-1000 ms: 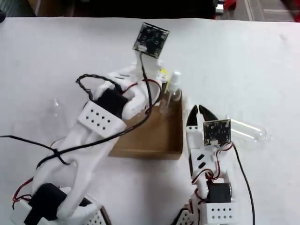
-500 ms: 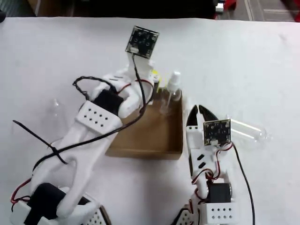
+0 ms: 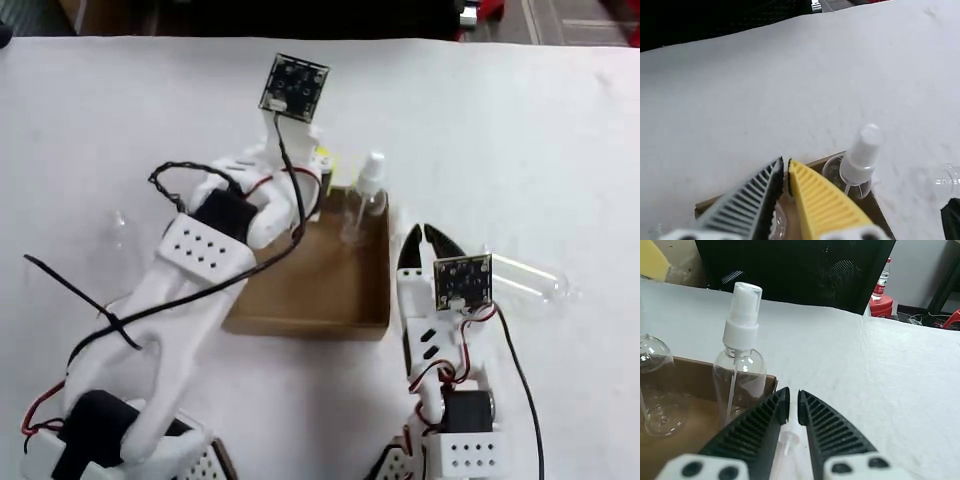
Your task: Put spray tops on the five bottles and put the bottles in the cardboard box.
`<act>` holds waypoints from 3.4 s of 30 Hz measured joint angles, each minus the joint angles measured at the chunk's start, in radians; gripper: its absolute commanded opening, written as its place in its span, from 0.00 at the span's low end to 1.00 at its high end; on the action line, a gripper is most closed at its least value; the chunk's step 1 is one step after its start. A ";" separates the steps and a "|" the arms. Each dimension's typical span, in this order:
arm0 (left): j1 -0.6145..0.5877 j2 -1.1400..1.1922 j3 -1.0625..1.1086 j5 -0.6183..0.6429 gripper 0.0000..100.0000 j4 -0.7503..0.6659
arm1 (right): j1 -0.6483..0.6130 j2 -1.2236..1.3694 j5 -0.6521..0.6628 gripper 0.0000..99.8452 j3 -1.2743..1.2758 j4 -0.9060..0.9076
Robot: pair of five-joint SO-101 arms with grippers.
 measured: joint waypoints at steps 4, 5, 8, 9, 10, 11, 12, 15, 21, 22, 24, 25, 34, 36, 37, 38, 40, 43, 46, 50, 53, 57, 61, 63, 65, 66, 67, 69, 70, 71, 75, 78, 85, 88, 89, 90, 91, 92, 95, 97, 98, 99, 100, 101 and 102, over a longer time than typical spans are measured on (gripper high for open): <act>-0.008 -0.021 0.000 -0.005 0.02 0.041 | 0.000 0.000 0.000 0.02 0.000 0.000; -0.006 -0.048 0.000 -0.008 0.02 0.055 | 0.000 0.000 0.000 0.02 0.000 0.000; 0.009 -0.173 -0.020 -0.018 0.02 0.103 | 0.000 0.000 0.000 0.02 0.000 0.000; 0.020 -0.229 -0.023 -0.035 0.02 0.117 | 0.000 0.000 0.000 0.02 0.000 0.000; 0.031 -0.282 -0.023 -0.055 0.02 0.129 | 0.000 0.000 0.000 0.02 0.000 0.000; 0.040 -0.334 -0.023 -0.069 0.02 0.143 | 0.000 0.000 0.000 0.02 0.000 0.000; 0.043 -0.382 -0.023 -0.077 0.02 0.153 | 0.000 0.000 0.000 0.02 0.000 0.000; 0.037 -0.488 0.014 -0.095 0.02 0.180 | 0.000 0.000 0.000 0.02 0.000 0.000; -0.055 -0.557 0.198 -0.181 0.02 0.284 | 0.000 0.000 0.000 0.02 0.000 0.000; -0.077 -0.557 0.235 -0.203 0.02 0.296 | 0.000 0.000 0.000 0.02 0.000 0.000; -0.126 -0.563 0.315 -0.242 0.02 0.304 | 0.000 0.000 0.000 0.02 0.000 0.000; -0.143 -0.565 0.348 -0.269 0.02 0.305 | 0.000 0.000 0.000 0.02 0.000 0.000; -0.157 -0.565 0.603 -0.351 0.02 0.233 | 0.000 0.000 0.000 0.02 0.000 0.000; -0.133 -0.565 0.663 -0.351 0.02 0.164 | 0.000 0.000 0.000 0.02 0.000 0.000; -0.123 -0.565 0.694 -0.351 0.02 0.137 | 0.000 0.000 0.000 0.02 0.000 0.000; -0.112 -0.565 0.721 -0.351 0.02 0.114 | 0.000 0.000 0.000 0.02 0.000 0.000; -0.098 -0.565 0.772 -0.351 0.02 0.075 | 0.000 0.000 0.000 0.02 0.000 0.000; -0.091 -0.565 0.833 -0.358 0.02 0.018 | 0.000 0.000 0.000 0.02 0.000 0.000; -0.083 -0.565 0.864 -0.359 0.02 -0.046 | 0.000 0.000 0.000 0.02 0.000 0.000; -0.083 -0.565 0.876 -0.361 0.02 -0.120 | 0.000 0.000 0.000 0.02 0.000 0.000; -0.077 -0.565 0.878 -0.361 0.02 -0.127 | 0.000 0.000 0.000 0.02 0.000 0.000; -0.038 -0.565 0.899 -0.374 0.02 -0.141 | 0.000 0.000 0.000 0.02 0.000 0.000; -0.009 -0.565 0.905 -0.477 0.02 -0.141 | 0.000 0.000 0.000 0.02 0.000 0.000; -0.012 -0.565 0.905 -0.493 0.02 -0.143 | 0.000 0.000 0.000 0.02 0.000 0.000; -0.012 -0.565 0.905 -0.500 0.02 -0.170 | 0.000 0.000 0.000 0.02 0.000 0.000; -0.012 -0.565 0.905 -0.502 0.02 -0.184 | 0.000 0.000 0.000 0.02 0.000 0.000; -0.012 -0.565 0.905 -0.502 0.02 -0.195 | 0.000 0.000 0.000 0.02 0.000 0.000; -0.012 -0.565 0.905 -0.502 0.02 -0.218 | 0.000 0.000 0.000 0.02 0.000 0.000; -0.012 -0.565 0.905 -0.502 0.02 -0.227 | 0.000 0.000 0.000 0.02 0.000 0.000; -0.012 -0.565 0.905 -0.502 0.02 -0.235 | 0.000 0.000 0.000 0.02 0.000 0.000; -0.012 -0.554 0.905 -0.502 0.02 -0.253 | 0.000 0.000 0.000 0.02 0.000 0.000; -0.012 -0.483 0.905 -0.502 0.02 -0.328 | 0.000 0.000 0.000 0.02 0.000 0.000; -0.012 -0.232 0.827 -0.457 0.02 -0.385 | 0.000 0.000 0.000 0.02 0.000 0.000; -0.012 -0.176 0.793 -0.453 0.02 -0.388 | 0.000 0.000 0.000 0.02 0.000 0.000; -0.012 -0.172 0.789 -0.453 0.02 -0.388 | 0.000 0.000 0.000 0.02 0.000 0.000; -0.012 -0.172 0.784 -0.453 0.02 -0.388 | 0.000 0.000 0.000 0.02 0.000 0.000; -0.012 -0.172 0.776 -0.453 0.02 -0.388 | 0.000 0.000 0.000 0.02 0.000 0.000; -0.012 -0.170 0.772 -0.453 0.02 -0.390 | 0.000 0.000 0.000 0.02 0.000 0.000; -0.012 -0.163 0.769 -0.451 0.02 -0.442 | 0.000 0.000 0.000 0.02 0.000 0.000; -0.017 -0.160 0.769 -0.448 0.02 -0.476 | 0.000 0.000 0.000 0.02 0.000 0.000; -0.023 -0.160 0.769 -0.448 0.02 -0.488 | 0.000 0.000 0.000 0.02 0.000 0.000; -0.031 -0.160 0.767 -0.448 0.02 -0.494 | 0.000 0.000 0.000 0.02 0.000 0.000; -0.034 -0.160 0.767 -0.448 0.02 -0.497 | 0.000 0.000 0.000 0.02 0.000 0.000; -0.035 -0.160 0.767 -0.446 0.02 -0.500 | 0.000 0.000 0.000 0.02 0.000 0.000; -0.035 -0.160 0.767 -0.446 0.02 -0.500 | 0.000 0.000 0.000 0.02 0.000 0.000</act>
